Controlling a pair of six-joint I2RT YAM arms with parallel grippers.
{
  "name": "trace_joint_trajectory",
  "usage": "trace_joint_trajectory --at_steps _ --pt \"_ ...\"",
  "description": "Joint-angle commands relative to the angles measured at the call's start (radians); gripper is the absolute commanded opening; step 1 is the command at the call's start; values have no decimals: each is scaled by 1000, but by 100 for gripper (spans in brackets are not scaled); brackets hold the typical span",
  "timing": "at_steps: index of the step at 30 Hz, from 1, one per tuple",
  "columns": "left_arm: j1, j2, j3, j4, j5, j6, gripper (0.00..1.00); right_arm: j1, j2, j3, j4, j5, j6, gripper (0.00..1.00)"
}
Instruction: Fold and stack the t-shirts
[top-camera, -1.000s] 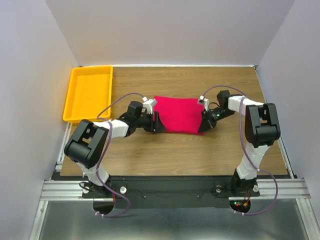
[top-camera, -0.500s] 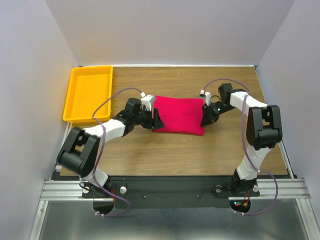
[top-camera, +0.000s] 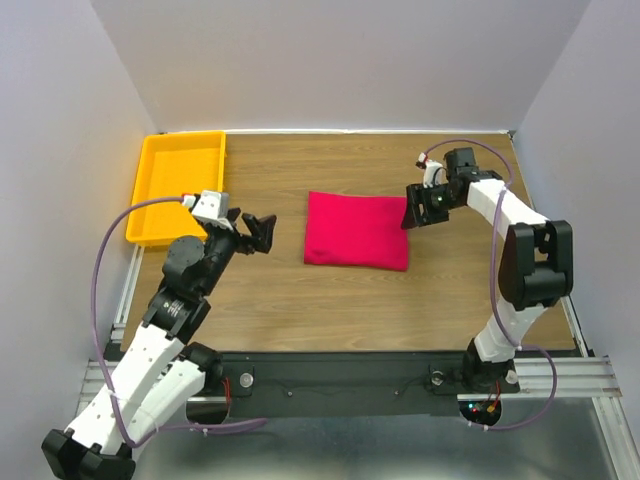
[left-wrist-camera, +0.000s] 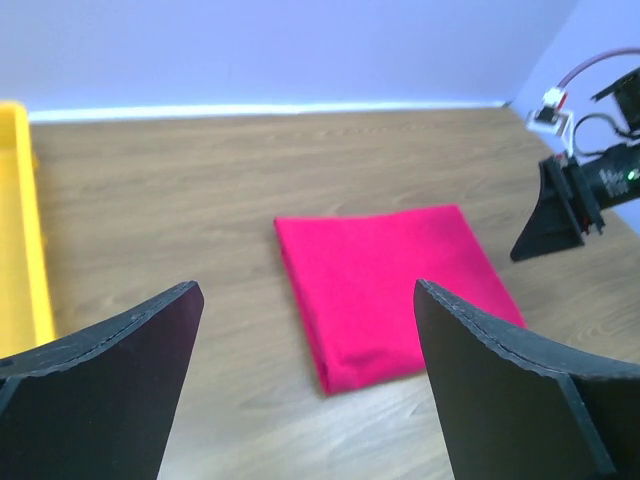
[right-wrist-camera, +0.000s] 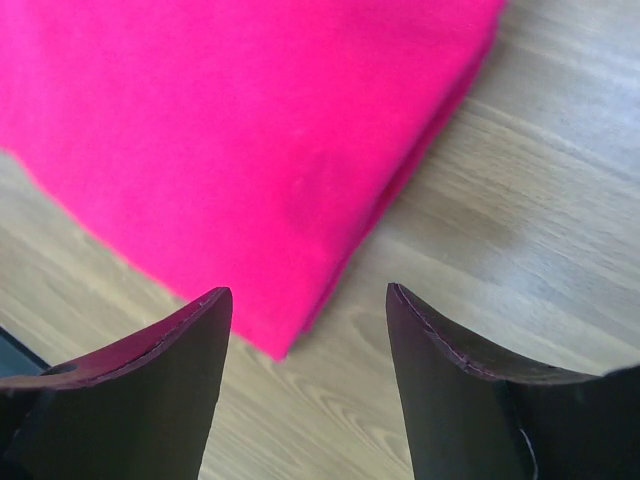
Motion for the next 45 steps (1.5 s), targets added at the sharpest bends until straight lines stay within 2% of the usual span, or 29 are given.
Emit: trace_joint_trajectory --at_steps 1,9,15,18,19,24,25,27,28,33,35,39,45 --pt "-1 -41 -61 -61 -60 -29 98 1 69 12 103 47 183 68" --pt "1 -41 -47 -98 -46 -15 98 1 190 35 120 -29 236 64" --pt "-1 -44 -51 -97 -46 -26 98 0 255 47 123 -114 265 56" --pt "-1 -41 -52 -103 -46 -29 98 -2 278 55 123 -140 274 49" --pt "-1 -44 -52 -104 -46 -32 98 0 289 56 123 -148 276 42" --pt "-1 -48 -57 -106 -44 -36 98 -3 295 59 122 -126 279 26" --pt "-1 -48 -57 -107 -44 -36 98 -8 295 62 122 -120 279 19" --pt "-1 -47 -57 -111 -41 -36 98 -29 287 72 120 -103 279 12" --pt "-1 -45 -57 -111 -40 -36 98 -40 286 75 120 -88 276 2" --pt "1 -38 -55 -111 -32 -29 98 -130 301 118 112 -94 216 0" --pt "1 -29 -52 -109 -30 -21 98 -164 324 150 80 -85 126 1" --pt "-1 -9 -46 -108 -21 -12 98 -236 397 277 -12 -51 -10 1" --pt "1 21 -54 -81 -11 -7 98 -370 603 596 -242 -48 -232 1"
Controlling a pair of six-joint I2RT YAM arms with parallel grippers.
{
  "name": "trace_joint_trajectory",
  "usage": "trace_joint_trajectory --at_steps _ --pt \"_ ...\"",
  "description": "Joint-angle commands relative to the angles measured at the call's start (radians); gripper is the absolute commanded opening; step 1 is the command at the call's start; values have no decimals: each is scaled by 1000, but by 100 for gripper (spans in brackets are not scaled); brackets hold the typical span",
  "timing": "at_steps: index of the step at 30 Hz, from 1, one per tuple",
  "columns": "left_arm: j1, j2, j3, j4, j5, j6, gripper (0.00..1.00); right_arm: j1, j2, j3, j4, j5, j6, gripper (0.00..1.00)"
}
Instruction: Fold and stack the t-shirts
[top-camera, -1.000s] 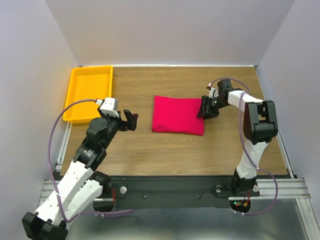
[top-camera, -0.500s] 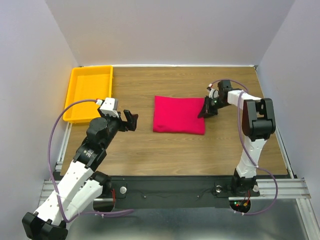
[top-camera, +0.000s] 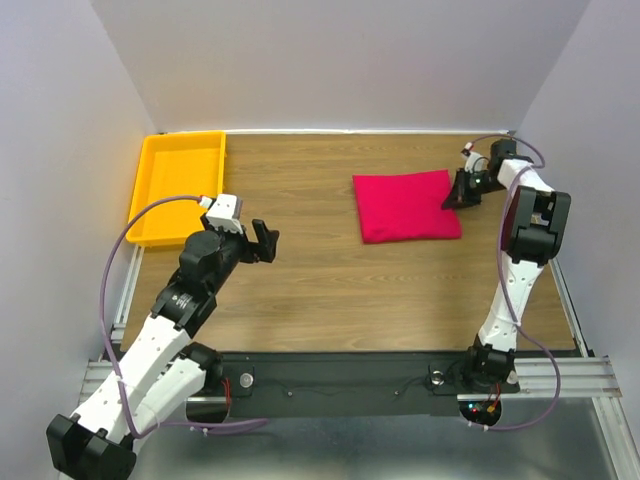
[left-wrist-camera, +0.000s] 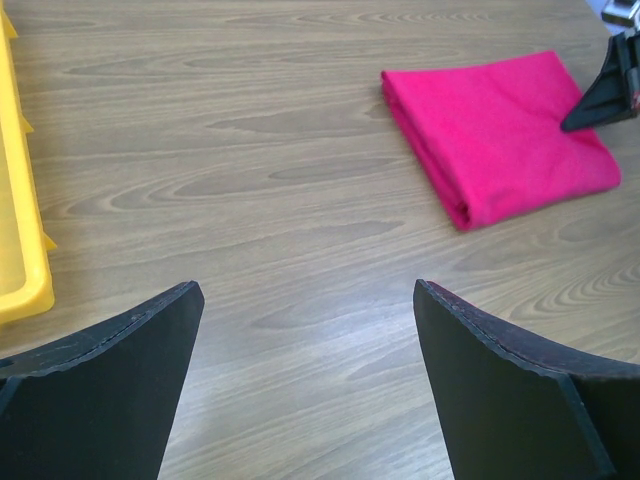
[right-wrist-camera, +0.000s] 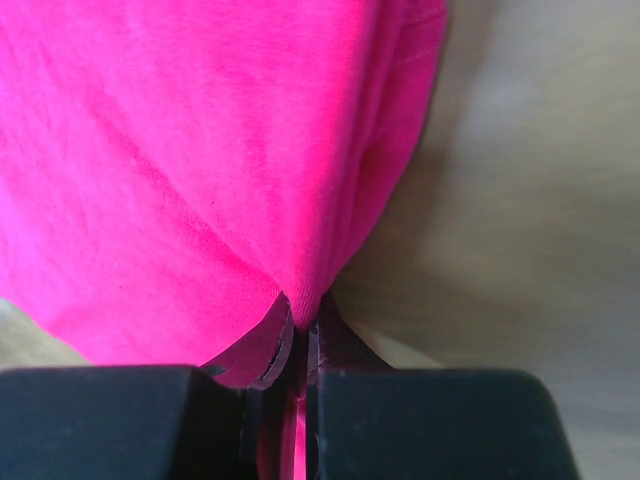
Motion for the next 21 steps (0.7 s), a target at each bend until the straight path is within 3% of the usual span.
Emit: trace_joint_trajectory --at_steps 1,6,18,19,21 --pt "-1 16 2 61 14 16 98 -92 135 215 -196 59 -230 0" --pt "0 51 7 65 19 25 98 -181 272 442 -281 146 -292 0" --pt "0 87 5 85 77 28 98 -272 349 644 -278 306 -313 1" --pt "0 85 4 85 77 30 98 -272 350 657 -278 311 -315 13" --pt "0 81 4 85 77 31 98 -273 332 650 -267 311 -324 27"
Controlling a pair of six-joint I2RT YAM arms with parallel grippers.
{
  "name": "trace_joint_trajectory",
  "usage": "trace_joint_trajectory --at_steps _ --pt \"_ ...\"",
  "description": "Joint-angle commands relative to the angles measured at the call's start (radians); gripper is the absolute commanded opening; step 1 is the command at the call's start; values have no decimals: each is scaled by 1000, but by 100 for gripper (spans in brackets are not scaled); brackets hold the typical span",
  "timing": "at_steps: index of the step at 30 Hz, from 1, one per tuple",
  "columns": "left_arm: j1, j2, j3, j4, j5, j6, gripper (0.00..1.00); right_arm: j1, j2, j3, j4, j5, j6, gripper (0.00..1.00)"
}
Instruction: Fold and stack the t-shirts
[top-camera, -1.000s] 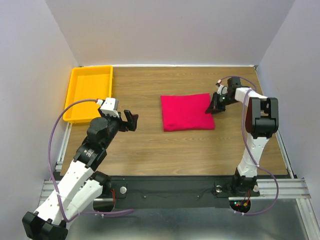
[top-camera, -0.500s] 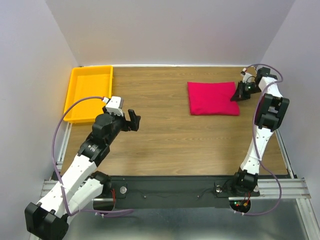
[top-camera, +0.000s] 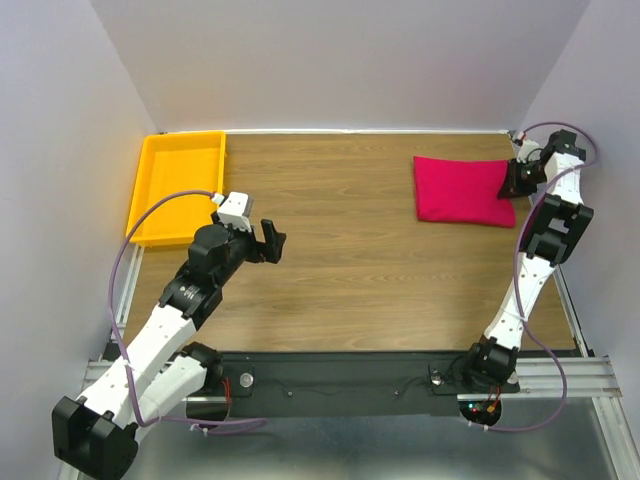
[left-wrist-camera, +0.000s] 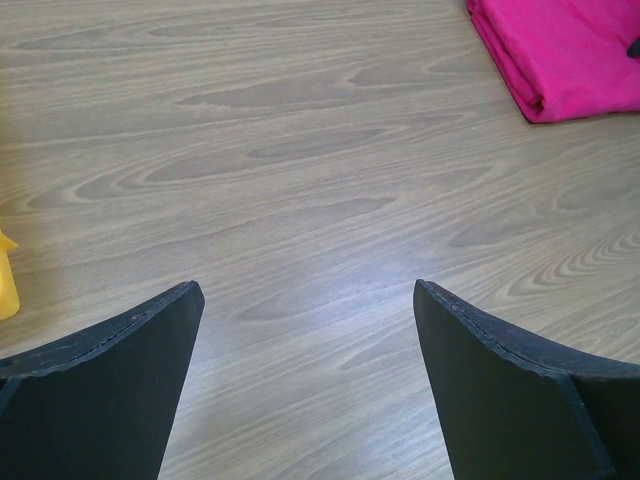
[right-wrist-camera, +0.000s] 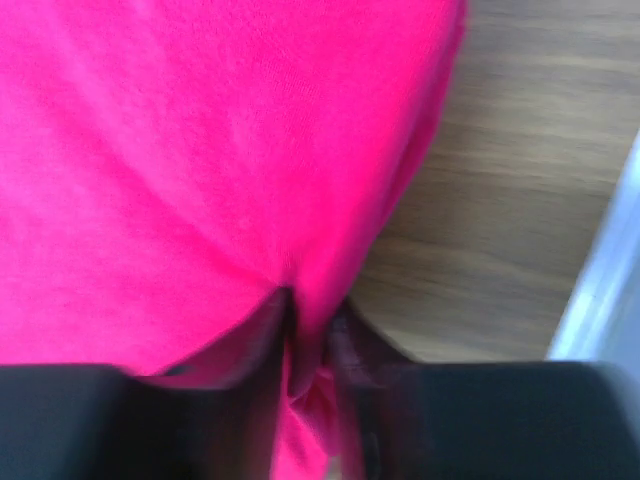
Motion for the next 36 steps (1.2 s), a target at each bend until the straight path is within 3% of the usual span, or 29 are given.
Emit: trace_joint_trajectory --at_steps 1,2,10,19,24,28,30,33,36 --pt "-1 -12 2 59 14 16 98 -15 10 16 24 116 -50 32" --pt "-1 -14 2 59 14 16 98 -13 -14 1 38 112 -52 42" --pt "1 -24 5 56 14 22 98 -12 -142 -54 81 149 -81 53" --pt "1 -57 10 47 -7 35 98 20 -329 -275 176 233 -118 59" --pt "1 -72 11 41 -9 39 98 55 -408 -314 191 229 -131 60" --pt "1 -80 11 42 -10 42 98 126 -530 -441 98 -11 -288 55" --pt "1 -74 14 44 -13 44 98 228 -561 -531 9 -92 -385 52" --pt "1 -71 16 44 -12 42 98 362 -594 -625 33 -98 -344 41" --pt "1 -86 13 41 -12 36 98 425 -565 -610 73 -100 -258 31"
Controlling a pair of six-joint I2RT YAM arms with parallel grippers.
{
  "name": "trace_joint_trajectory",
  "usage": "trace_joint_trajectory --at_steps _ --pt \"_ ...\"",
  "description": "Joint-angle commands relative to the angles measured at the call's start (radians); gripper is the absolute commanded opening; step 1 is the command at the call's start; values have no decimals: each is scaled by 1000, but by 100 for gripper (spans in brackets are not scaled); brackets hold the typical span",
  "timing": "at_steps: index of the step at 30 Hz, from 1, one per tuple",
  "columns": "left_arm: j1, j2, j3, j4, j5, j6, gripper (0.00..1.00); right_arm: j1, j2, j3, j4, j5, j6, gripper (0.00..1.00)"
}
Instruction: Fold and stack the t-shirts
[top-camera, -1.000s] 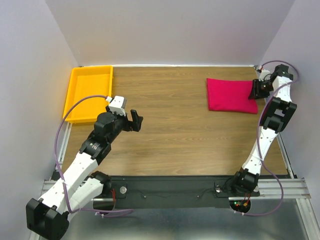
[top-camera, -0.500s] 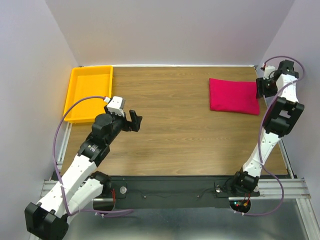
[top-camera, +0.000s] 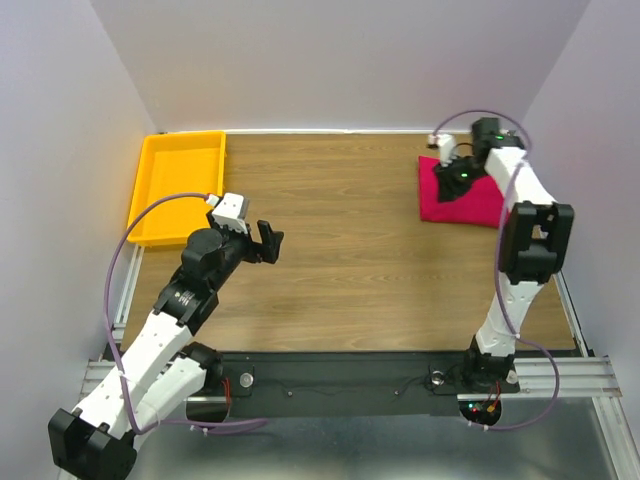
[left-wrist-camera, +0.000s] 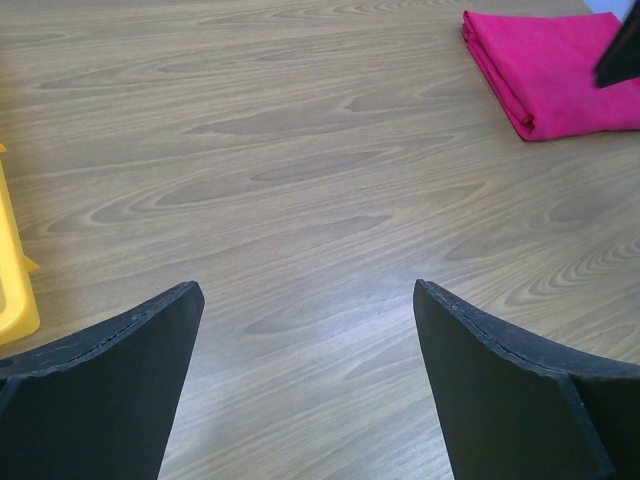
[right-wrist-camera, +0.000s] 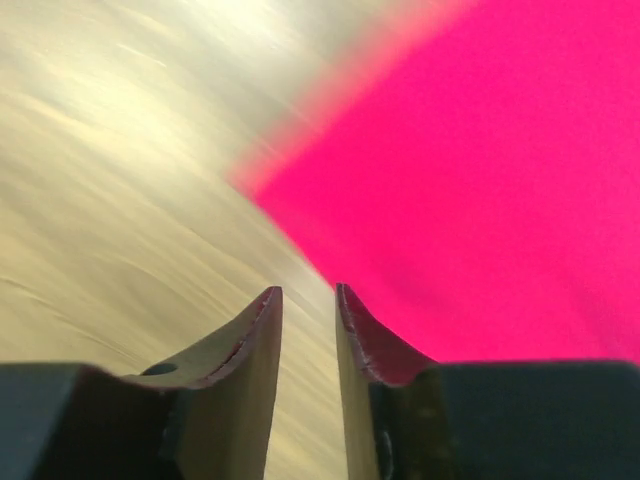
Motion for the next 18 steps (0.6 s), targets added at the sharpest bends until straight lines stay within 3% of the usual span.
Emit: trace_joint_trajectory --at_steps 1,3,18 --pt "0 -29 10 35 -14 7 98 90 18 8 14 -85 99 28" --pt "0 -41 5 34 -15 6 98 90 52 47 36 -91 173 22" --pt "2 -1 7 52 -1 7 98 160 155 58 105 -117 301 22"
